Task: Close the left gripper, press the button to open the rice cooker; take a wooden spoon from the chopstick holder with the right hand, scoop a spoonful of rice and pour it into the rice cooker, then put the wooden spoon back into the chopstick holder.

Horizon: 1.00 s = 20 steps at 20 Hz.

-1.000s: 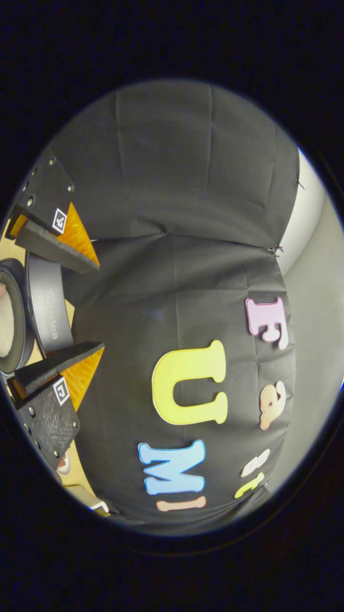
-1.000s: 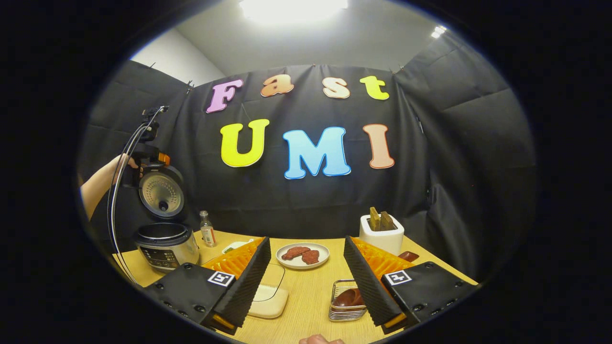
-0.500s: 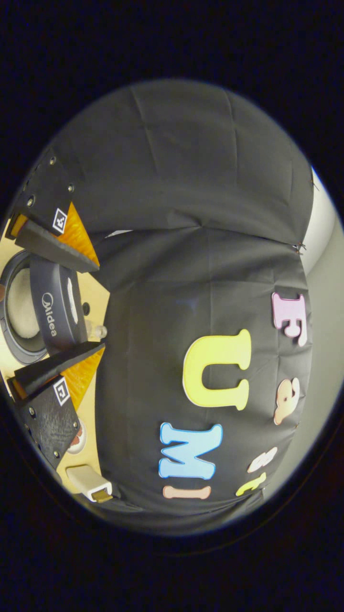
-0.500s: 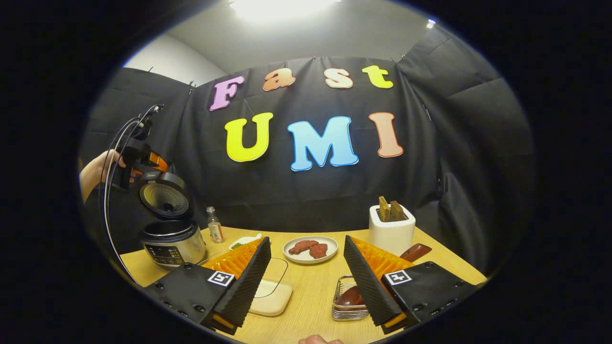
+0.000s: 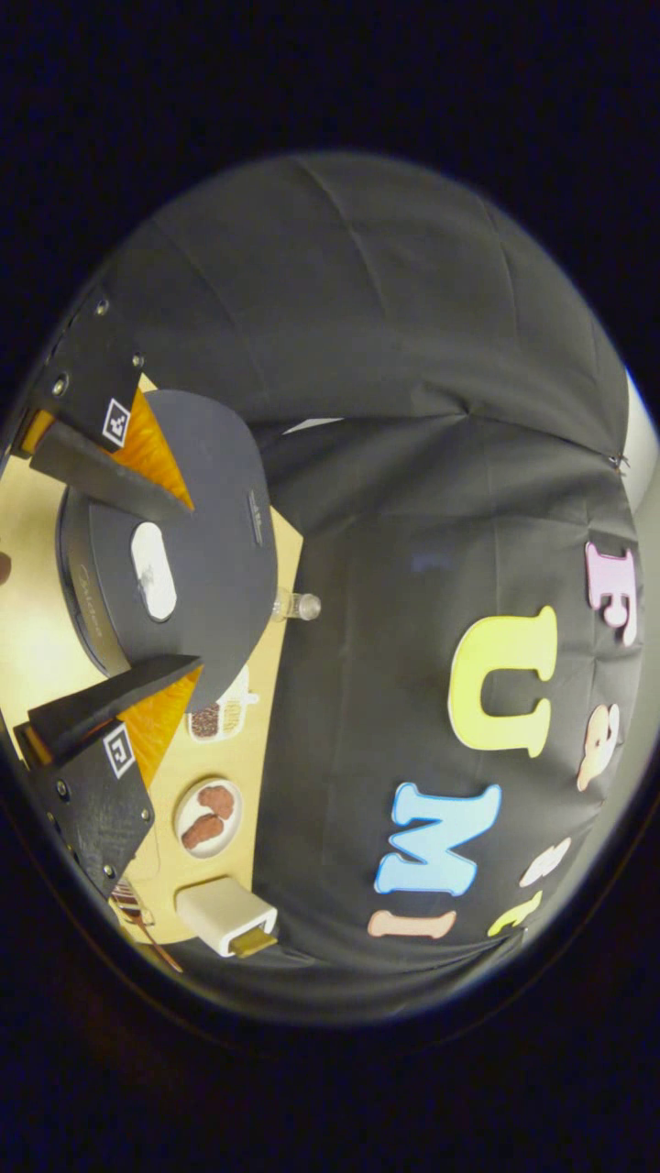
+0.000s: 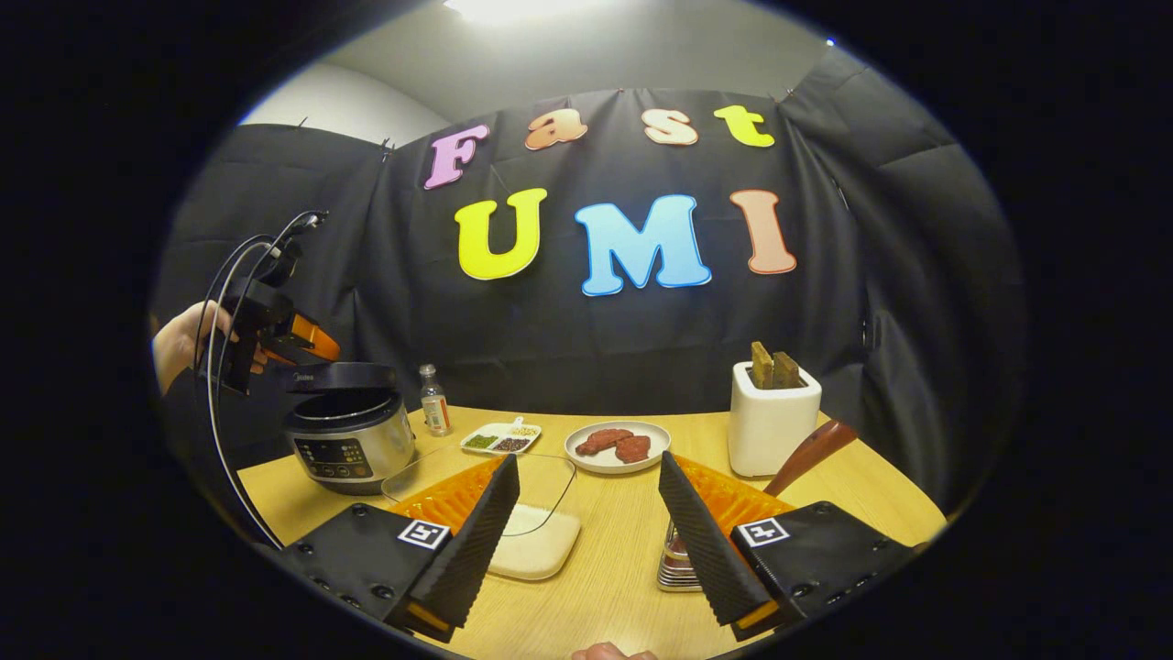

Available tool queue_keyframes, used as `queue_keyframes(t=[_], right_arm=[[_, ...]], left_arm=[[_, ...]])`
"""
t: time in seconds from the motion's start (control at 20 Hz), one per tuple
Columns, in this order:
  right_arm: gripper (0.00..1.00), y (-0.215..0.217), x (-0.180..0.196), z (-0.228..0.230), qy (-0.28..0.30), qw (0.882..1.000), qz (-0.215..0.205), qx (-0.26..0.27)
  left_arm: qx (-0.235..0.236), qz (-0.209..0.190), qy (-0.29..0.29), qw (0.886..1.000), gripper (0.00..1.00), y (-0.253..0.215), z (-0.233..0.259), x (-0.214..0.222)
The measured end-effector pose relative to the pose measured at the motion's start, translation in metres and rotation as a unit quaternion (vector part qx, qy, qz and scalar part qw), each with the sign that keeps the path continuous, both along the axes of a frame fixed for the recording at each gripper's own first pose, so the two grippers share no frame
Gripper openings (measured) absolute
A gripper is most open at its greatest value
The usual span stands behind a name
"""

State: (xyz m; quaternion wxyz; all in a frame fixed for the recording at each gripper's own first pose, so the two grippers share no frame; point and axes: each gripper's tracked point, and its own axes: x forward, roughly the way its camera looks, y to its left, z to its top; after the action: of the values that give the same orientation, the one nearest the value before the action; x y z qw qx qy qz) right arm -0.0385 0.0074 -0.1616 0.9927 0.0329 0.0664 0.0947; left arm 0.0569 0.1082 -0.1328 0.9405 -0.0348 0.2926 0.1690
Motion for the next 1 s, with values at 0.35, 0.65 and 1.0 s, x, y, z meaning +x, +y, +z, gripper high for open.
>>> queue_keyframes(t=[0.35,0.65,1.0], right_arm=[[0.98,0.007,-0.012,0.002,-0.01,1.0,0.007,0.003],[0.98,-0.024,-0.01,-0.003,0.004,0.999,-0.031,0.034],[0.98,-0.032,-0.013,-0.012,0.016,0.998,-0.049,0.035]], left_arm=[[0.017,-0.01,0.027,0.999,0.93,-0.007,-0.038,-0.014],[0.034,-0.029,-0.011,0.999,0.94,-0.009,-0.033,-0.016],[0.058,-0.04,-0.045,0.997,0.95,-0.009,-0.049,-0.021]])
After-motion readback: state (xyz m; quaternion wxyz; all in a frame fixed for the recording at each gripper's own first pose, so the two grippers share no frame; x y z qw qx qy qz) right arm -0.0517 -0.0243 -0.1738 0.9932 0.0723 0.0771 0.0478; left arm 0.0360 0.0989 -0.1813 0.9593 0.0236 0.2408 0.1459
